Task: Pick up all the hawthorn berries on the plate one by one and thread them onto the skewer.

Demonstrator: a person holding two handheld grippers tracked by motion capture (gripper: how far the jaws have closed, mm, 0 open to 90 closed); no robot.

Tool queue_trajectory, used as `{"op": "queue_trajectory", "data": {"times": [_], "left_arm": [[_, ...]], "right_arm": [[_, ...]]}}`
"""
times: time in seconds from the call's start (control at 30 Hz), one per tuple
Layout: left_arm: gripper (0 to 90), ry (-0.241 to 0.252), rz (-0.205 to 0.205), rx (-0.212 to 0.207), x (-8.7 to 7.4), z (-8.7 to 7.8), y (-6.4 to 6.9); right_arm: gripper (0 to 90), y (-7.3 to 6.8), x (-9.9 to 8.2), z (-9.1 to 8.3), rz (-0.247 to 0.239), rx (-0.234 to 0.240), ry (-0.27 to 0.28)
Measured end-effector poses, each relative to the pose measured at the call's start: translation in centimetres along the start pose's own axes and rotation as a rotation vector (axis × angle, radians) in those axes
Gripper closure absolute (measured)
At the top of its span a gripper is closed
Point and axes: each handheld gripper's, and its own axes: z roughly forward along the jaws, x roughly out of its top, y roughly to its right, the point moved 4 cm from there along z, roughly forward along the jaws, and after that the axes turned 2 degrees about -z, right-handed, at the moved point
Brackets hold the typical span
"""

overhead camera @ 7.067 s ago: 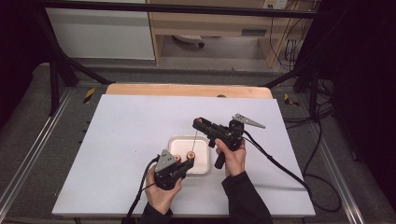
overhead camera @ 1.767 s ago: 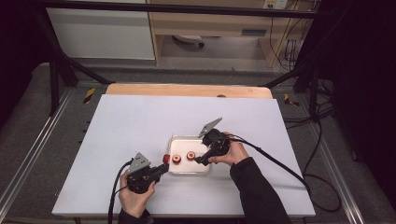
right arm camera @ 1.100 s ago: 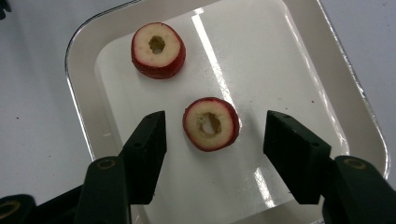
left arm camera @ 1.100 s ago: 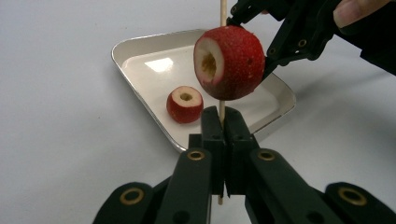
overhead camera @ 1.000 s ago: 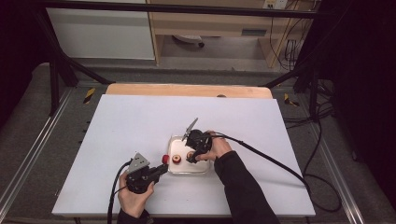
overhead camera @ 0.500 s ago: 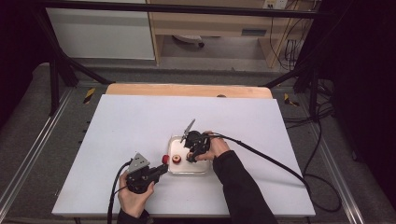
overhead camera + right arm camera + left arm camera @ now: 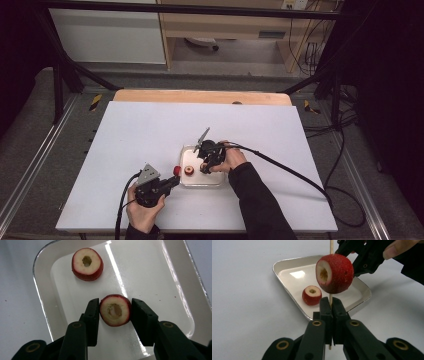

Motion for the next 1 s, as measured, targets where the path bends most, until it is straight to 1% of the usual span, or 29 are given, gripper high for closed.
{"op": "queue_trajectory", "data": {"times": [0.17, 0.3, 0.33, 0.4, 0.47, 0.53, 0.6, 0.63, 0.67, 0.7, 0.83, 0.87, 0.9, 1.0], "left_arm": [[88.7, 0.005, -0.003, -0.005, 0.0, 0.0, 0.2], [88.7, 0.007, 0.004, -0.009, 0.0, 0.1, 0.4], [88.7, 0.008, 0.009, -0.004, 0.0, 0.1, 0.4], [88.7, 0.007, 0.01, -0.013, 0.0, 0.3, 0.7], [88.7, 0.01, 0.015, -0.015, 0.0, 0.5, 0.9], [88.7, 0.013, 0.024, -0.017, 0.1, 0.7, 1.2], [88.7, 0.013, 0.032, -0.021, 0.1, 0.9, 1.6], [88.7, 0.012, 0.037, -0.022, 0.1, 1.0, 1.7], [88.7, 0.015, 0.036, -0.024, 0.2, 1.1, 1.9], [88.7, 0.016, 0.04, -0.025, 0.2, 1.2, 2.0], [88.7, 0.017, 0.049, -0.029, 0.3, 1.5, 2.5], [88.7, 0.019, 0.051, -0.03, 0.3, 1.6, 2.6], [88.7, 0.019, 0.052, -0.032, 0.4, 1.7, 2.8], [88.7, 0.018, 0.055, -0.037, 0.5, 2.0, 3.2]], "right_arm": [[59.8, -0.2, -0.3, -1.4, 0.048, -0.004, 0.062], [59.8, -0.2, -1.0, -2.8, 0.106, 0.007, 0.172], [59.8, -0.1, -1.3, -3.3, 0.128, 0.013, 0.201], [59.8, -0.1, -1.9, -4.0, 0.166, 0.015, 0.263], [59.9, -0.2, -2.5, -4.7, 0.211, 0.017, 0.33], [59.9, -0.2, -3.1, -5.3, 0.247, 0.025, 0.401], [59.9, -0.1, -3.6, -6.0, 0.29, 0.031, 0.48], [59.9, -0.1, -3.9, -6.3, 0.322, 0.037, 0.523], [59.9, -0.1, -4.4, -7.0, 0.378, 0.058, 0.616], [59.9, -0.1, -4.4, -7.0, 0.378, 0.058, 0.616], [59.9, 0.1, -5.2, -8.2, 0.48, 0.096, 0.789], [59.9, 0.2, -5.5, -8.7, 0.525, 0.111, 0.859], [59.9, 0.2, -5.5, -8.7, 0.525, 0.111, 0.859], [59.9, 0.3, -5.8, -9.3, 0.57, 0.127, 0.94]]}}
